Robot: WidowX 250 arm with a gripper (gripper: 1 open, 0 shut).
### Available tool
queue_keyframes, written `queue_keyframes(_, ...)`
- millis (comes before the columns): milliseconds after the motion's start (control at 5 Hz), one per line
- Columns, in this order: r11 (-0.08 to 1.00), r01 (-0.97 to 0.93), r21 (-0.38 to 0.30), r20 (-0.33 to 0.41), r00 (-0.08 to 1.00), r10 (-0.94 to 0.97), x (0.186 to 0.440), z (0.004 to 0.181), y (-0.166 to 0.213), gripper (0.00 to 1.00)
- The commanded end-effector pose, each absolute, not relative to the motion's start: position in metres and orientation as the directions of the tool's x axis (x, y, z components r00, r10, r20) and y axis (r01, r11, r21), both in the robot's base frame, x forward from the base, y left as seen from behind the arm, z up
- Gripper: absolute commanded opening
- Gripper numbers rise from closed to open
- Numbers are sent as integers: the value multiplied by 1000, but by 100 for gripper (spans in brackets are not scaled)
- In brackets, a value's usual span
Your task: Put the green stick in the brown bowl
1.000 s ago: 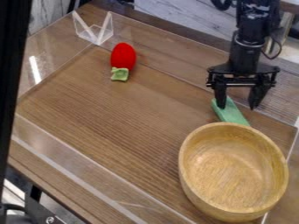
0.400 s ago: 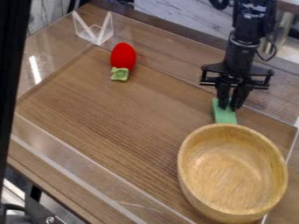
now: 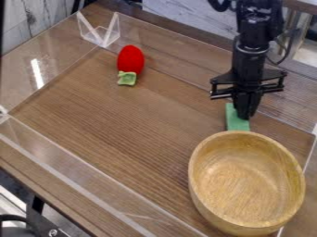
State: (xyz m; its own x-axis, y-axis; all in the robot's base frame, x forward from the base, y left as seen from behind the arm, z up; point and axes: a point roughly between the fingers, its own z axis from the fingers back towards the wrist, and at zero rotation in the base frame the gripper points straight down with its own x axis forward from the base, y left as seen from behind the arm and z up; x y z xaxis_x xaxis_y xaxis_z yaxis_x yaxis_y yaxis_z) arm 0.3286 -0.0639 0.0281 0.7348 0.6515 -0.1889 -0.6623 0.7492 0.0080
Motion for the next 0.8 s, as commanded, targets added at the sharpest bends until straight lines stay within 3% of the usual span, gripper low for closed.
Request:
queue_keyframes(0,761,-648,-29,-163,754,636,321,65,-60,0)
queue_keyframes(200,796,-601,-71,-145,796,588,314,93,-59,0)
queue_keyframes(600,910,-402,-103,-130,912,388,281,120,-104,0)
